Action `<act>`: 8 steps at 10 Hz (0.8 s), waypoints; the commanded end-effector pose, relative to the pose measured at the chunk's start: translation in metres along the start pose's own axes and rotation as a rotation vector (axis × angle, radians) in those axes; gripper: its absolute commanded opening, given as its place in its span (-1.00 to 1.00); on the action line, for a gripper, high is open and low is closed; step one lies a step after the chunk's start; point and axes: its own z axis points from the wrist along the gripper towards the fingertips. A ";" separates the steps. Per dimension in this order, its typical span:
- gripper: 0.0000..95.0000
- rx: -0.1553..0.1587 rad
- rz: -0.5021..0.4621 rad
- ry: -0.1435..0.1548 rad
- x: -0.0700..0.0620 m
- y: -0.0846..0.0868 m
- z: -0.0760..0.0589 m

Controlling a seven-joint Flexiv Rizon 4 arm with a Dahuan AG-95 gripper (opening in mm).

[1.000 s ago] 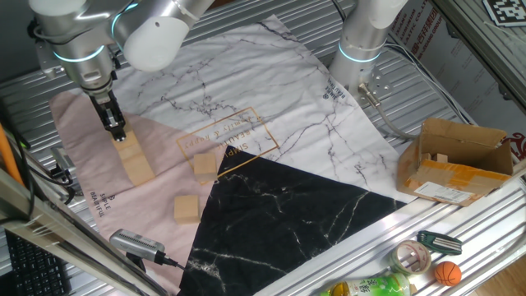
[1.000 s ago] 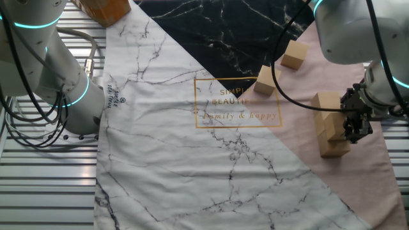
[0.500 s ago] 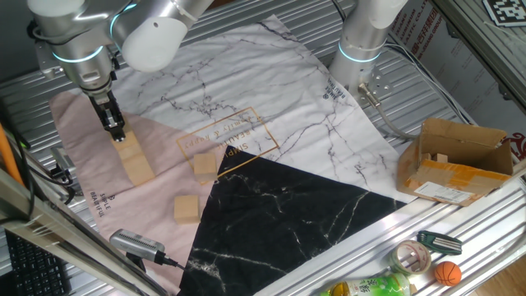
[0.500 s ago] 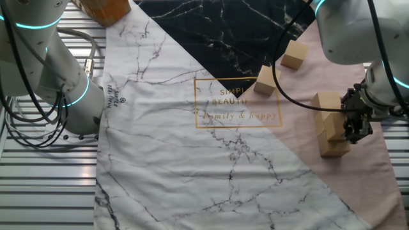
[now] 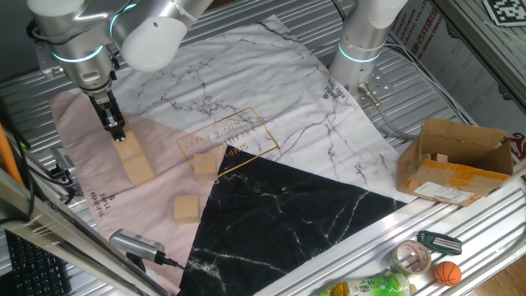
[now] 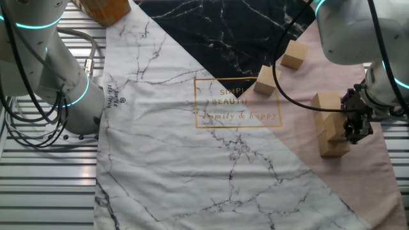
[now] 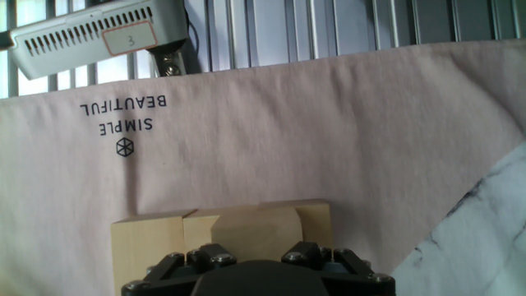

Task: Stack the blocks into a pyramid shape

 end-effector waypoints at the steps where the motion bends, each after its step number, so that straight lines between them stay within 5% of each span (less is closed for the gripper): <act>1: 0.20 -0.001 -0.001 -0.002 0.000 0.000 0.000; 5: 0.20 0.000 -0.019 0.000 0.000 0.000 0.000; 6: 0.60 0.001 -0.025 0.000 0.000 0.000 0.000; 8: 0.60 0.002 -0.032 0.000 0.000 0.000 0.000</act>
